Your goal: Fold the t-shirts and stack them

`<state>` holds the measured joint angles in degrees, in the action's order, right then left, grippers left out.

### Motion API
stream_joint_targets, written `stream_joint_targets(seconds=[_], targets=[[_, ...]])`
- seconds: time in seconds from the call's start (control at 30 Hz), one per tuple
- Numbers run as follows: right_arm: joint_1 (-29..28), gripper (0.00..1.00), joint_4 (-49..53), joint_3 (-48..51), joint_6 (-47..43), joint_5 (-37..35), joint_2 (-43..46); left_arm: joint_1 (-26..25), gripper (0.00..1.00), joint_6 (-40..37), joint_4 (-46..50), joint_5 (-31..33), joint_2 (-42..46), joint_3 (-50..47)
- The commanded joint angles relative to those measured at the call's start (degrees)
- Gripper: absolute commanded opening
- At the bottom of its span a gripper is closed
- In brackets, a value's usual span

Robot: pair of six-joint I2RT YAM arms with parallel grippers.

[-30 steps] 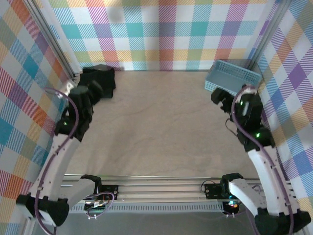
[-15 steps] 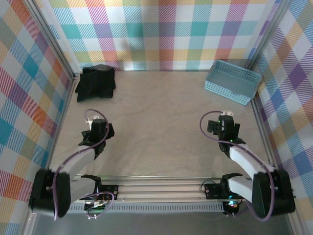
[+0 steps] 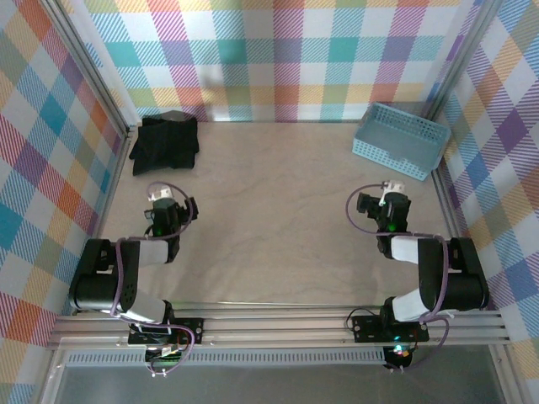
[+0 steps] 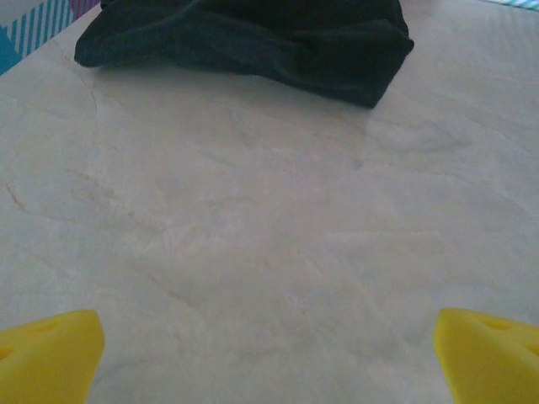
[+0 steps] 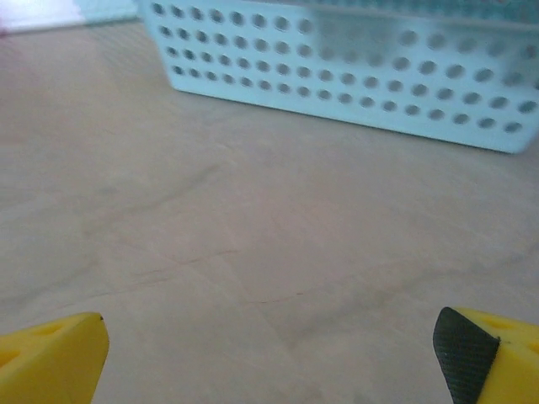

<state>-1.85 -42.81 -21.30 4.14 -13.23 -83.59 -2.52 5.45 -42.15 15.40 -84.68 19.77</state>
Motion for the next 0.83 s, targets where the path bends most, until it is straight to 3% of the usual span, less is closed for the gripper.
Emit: stream_joint_targets(seconds=[0.0,0.03,0.07,0.1,0.17,0.2,0.8], targets=[[0.1,1.00,-15.9,4.6,-1.8,5.7,-2.8,0.1,1.00,-1.8,-11.5,-2.7,-1.2,-2.0],[0.0,1.00,-20.5,5.3,-2.0,5.1,-5.0,-0.5,1.00,-2.7,-14.8,-1.4,-5.0,-1.5],[0.1,1.00,-17.0,4.2,-1.7,5.2,-4.3,-1.3,1.00,-3.7,-15.0,-1.2,-5.9,0.0],[0.1,1.00,-9.4,1.2,-1.6,5.8,-3.5,-1.8,1.00,-3.5,-3.7,-0.9,-4.0,3.7],[0.3,1.00,-6.2,-1.5,-1.8,6.3,-4.5,-2.7,1.00,-4.5,-8.0,0.7,-5.5,2.9],[0.3,1.00,-6.3,-1.6,-1.9,6.2,-4.6,-2.7,1.00,-4.2,-4.9,0.4,-4.6,3.5],[0.3,1.00,-6.4,-1.3,-2.5,7.7,-4.3,-2.8,1.00,-4.5,-6.7,0.5,-4.8,2.8]])
